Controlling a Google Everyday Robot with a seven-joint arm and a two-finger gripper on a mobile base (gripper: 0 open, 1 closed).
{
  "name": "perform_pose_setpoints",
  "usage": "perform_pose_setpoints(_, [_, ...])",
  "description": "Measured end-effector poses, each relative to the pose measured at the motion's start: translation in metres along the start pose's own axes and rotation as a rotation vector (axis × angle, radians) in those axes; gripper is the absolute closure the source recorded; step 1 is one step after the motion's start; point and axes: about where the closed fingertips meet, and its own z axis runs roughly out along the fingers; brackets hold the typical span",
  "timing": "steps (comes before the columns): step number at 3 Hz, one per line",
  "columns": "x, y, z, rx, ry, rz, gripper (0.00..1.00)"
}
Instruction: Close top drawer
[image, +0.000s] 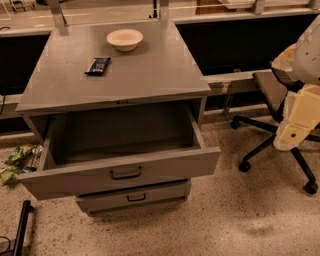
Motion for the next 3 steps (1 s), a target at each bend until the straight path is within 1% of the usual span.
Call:
perform_pose_setpoints(1, [-0.001, 0.000, 0.003, -0.001, -0.009, -0.003, 0.03])
perform_pose_setpoints(2, [-0.022, -0.002, 0.042, -0.024, -0.142, -0.045, 0.25])
perform_pose_setpoints(3, [-0.056, 0.005, 0.104, -0.058, -0.297, -0.133, 0.48])
